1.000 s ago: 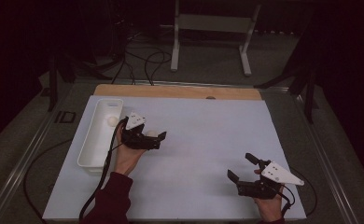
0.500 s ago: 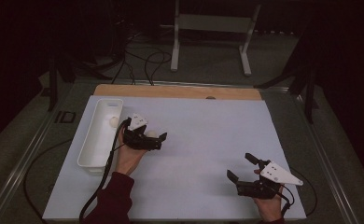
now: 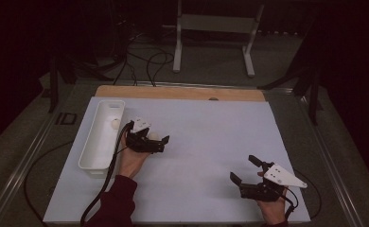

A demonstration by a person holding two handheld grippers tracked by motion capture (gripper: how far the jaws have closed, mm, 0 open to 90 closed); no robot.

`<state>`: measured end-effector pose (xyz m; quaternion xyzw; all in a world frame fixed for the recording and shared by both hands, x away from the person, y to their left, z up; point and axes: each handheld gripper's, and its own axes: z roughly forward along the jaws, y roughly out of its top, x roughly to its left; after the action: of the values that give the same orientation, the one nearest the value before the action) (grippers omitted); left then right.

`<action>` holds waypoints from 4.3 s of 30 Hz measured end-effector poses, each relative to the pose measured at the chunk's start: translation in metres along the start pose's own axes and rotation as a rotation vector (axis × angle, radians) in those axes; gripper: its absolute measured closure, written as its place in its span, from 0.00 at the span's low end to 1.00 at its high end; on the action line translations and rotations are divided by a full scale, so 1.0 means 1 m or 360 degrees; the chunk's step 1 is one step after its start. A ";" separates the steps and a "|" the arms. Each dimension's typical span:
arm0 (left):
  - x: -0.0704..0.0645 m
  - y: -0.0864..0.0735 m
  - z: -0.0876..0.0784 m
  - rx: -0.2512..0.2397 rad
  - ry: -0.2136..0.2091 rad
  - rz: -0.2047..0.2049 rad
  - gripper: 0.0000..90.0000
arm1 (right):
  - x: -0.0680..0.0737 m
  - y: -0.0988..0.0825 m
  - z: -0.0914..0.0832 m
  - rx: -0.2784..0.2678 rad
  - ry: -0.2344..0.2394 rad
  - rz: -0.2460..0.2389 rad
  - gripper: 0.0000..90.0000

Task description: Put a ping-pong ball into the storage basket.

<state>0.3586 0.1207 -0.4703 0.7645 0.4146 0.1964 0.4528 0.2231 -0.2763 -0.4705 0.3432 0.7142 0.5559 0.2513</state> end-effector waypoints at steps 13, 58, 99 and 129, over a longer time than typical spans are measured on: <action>0.007 -0.010 0.009 0.0051 0.0006 -0.0059 0.00 | 0.001 0.001 -0.002 -0.0011 0.0002 0.0002 0.08; 0.024 -0.034 0.039 0.0230 0.0137 -0.0158 0.22 | 0.000 0.001 -0.002 -0.0013 0.0003 0.0002 0.08; 0.023 -0.030 0.027 0.0165 0.0195 -0.0188 0.57 | 0.000 0.001 -0.002 -0.0011 0.0002 -0.0001 0.08; 0.015 -0.012 0.006 0.0040 0.0174 -0.0186 0.57 | 0.001 0.001 -0.002 -0.0010 0.0003 -0.0007 0.08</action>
<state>0.3657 0.1330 -0.4850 0.7328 0.4850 0.2060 0.4306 0.2217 -0.2766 -0.4690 0.3403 0.7135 0.5578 0.2529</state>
